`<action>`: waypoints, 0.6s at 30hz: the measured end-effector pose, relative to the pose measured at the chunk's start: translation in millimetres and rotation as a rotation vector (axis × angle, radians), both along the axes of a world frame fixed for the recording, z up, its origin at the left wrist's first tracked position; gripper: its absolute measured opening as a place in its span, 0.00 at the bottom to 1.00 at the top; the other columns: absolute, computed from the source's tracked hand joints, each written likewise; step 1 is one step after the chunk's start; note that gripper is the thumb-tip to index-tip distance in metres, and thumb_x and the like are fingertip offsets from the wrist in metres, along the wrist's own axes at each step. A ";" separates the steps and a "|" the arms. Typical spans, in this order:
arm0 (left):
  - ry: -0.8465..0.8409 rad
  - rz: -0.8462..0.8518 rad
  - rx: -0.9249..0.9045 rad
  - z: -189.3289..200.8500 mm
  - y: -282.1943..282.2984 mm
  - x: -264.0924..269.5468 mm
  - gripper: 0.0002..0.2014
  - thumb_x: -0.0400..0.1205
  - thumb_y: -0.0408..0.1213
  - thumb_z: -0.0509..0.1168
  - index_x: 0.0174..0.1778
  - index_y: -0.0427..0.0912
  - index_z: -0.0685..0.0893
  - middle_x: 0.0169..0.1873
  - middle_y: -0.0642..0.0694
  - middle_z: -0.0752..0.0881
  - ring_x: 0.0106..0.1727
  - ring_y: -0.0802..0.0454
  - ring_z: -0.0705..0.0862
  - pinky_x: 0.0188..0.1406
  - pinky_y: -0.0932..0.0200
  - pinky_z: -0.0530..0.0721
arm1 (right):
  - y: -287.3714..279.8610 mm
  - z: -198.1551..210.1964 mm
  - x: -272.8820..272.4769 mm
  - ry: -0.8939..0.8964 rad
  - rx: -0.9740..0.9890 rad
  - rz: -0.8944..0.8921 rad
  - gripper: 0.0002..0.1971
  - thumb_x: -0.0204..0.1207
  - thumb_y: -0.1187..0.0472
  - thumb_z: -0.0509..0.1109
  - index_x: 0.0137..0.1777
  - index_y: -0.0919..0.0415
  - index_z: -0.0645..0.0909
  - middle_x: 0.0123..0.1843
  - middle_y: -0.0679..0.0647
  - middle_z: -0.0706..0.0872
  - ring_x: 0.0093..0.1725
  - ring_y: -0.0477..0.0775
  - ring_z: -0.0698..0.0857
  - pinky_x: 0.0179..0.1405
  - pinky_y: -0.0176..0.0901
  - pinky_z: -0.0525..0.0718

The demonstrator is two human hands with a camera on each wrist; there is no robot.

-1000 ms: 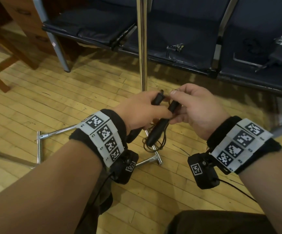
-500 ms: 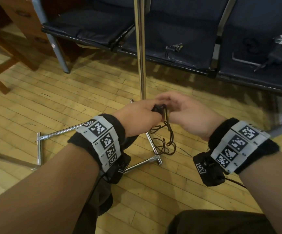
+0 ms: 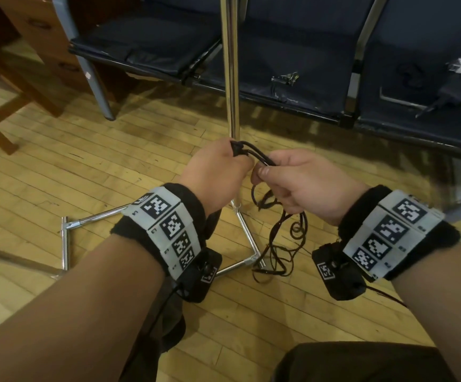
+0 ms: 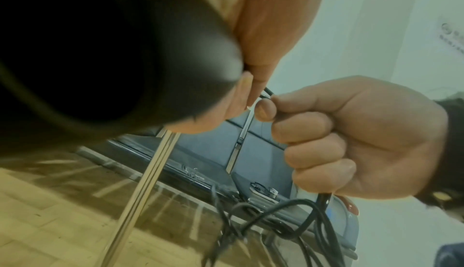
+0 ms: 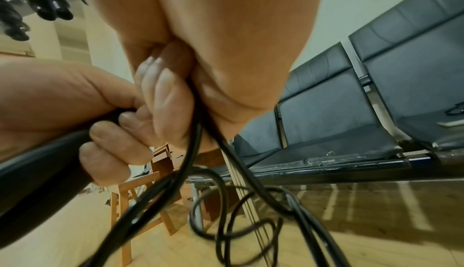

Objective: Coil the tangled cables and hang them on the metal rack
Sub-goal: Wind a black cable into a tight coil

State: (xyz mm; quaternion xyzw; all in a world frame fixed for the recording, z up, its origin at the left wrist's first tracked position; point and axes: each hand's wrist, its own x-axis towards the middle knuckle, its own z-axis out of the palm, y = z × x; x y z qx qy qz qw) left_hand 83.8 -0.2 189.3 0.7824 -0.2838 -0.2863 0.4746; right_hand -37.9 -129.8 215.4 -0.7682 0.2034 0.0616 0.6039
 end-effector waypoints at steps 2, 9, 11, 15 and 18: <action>0.010 -0.016 0.007 1.3 1.3 1.5 0.07 0.88 0.39 0.66 0.47 0.45 0.87 0.33 0.50 0.82 0.29 0.52 0.74 0.32 0.53 0.71 | 0.9 0.3 0.0 -0.003 0.001 0.000 0.13 0.91 0.62 0.60 0.63 0.72 0.81 0.28 0.49 0.67 0.23 0.47 0.63 0.23 0.45 0.59; 0.093 -0.005 0.003 2.2 4.1 3.2 0.07 0.89 0.39 0.67 0.51 0.42 0.88 0.31 0.51 0.79 0.28 0.53 0.74 0.31 0.52 0.72 | 4.6 1.0 0.2 0.002 -0.084 0.012 0.13 0.91 0.57 0.61 0.60 0.65 0.83 0.28 0.47 0.69 0.25 0.47 0.65 0.25 0.46 0.61; 0.167 0.055 -0.015 2.6 4.8 5.4 0.05 0.89 0.38 0.66 0.51 0.42 0.86 0.31 0.50 0.78 0.29 0.52 0.74 0.30 0.52 0.73 | 7.2 1.4 -0.6 0.011 -0.138 0.034 0.13 0.91 0.55 0.62 0.59 0.63 0.83 0.29 0.46 0.70 0.26 0.48 0.67 0.27 0.48 0.64; 0.228 0.263 -0.144 5.5 8.6 15.5 0.03 0.89 0.36 0.64 0.53 0.44 0.83 0.36 0.47 0.80 0.33 0.50 0.77 0.34 0.51 0.79 | 16.1 1.5 -1.7 0.000 -0.035 0.091 0.10 0.92 0.57 0.59 0.57 0.61 0.80 0.28 0.47 0.70 0.25 0.49 0.69 0.26 0.47 0.69; 0.253 0.334 -0.331 7.6 9.2 17.3 0.04 0.88 0.32 0.61 0.50 0.43 0.80 0.32 0.48 0.79 0.30 0.51 0.77 0.32 0.51 0.80 | 21.6 1.3 -0.9 -0.029 -0.093 0.143 0.11 0.93 0.58 0.58 0.56 0.62 0.80 0.27 0.48 0.74 0.25 0.49 0.78 0.30 0.45 0.82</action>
